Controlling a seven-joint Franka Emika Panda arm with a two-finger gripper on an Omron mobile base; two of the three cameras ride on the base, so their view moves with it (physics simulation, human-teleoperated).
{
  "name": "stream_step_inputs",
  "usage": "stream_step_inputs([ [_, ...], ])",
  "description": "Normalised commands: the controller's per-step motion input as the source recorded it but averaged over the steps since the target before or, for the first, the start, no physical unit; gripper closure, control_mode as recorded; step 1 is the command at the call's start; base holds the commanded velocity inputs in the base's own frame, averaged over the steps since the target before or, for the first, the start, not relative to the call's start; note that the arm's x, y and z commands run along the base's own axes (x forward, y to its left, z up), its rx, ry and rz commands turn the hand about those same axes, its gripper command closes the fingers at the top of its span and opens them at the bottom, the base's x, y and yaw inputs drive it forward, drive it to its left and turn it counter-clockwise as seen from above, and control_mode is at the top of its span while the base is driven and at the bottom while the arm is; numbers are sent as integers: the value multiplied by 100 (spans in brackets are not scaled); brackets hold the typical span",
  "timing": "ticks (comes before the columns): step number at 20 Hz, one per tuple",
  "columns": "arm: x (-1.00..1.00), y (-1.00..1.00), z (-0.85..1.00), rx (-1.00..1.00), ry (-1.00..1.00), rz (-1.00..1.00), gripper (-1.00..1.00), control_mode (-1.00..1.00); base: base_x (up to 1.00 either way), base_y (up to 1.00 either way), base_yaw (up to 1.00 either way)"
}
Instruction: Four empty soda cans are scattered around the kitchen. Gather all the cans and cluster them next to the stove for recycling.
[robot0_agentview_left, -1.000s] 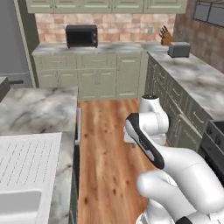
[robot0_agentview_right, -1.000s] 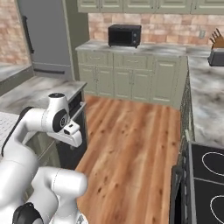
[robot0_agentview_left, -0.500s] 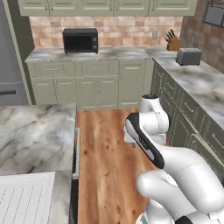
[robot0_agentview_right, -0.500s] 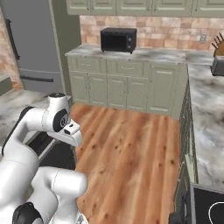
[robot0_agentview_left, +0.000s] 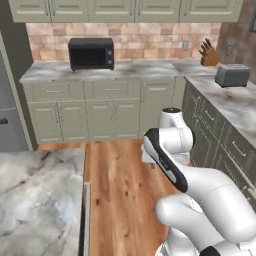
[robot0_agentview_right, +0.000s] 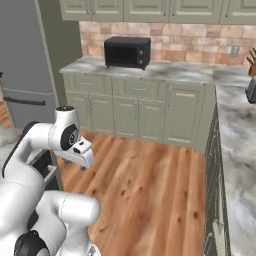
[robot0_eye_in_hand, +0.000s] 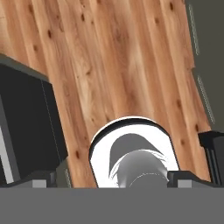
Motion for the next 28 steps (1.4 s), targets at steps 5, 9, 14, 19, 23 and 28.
stream_step_inputs([
  [5, 0, 0, 0, 0, 0, 0, -100, 100, 99, -25, 2],
  [9, 0, 0, 0, 0, 0, 0, -100, 100, 89, -27, 11],
  [14, 0, 0, 0, 0, 0, 0, -100, 100, 69, -8, 27],
  [19, 0, 0, 0, 0, 0, 0, -100, 100, 51, -1, 38],
  [23, 0, 0, 0, 0, 0, 0, -100, 100, 51, -15, 34],
  [28, 0, 0, 0, 0, 0, 0, -100, 100, 43, -28, 32],
])
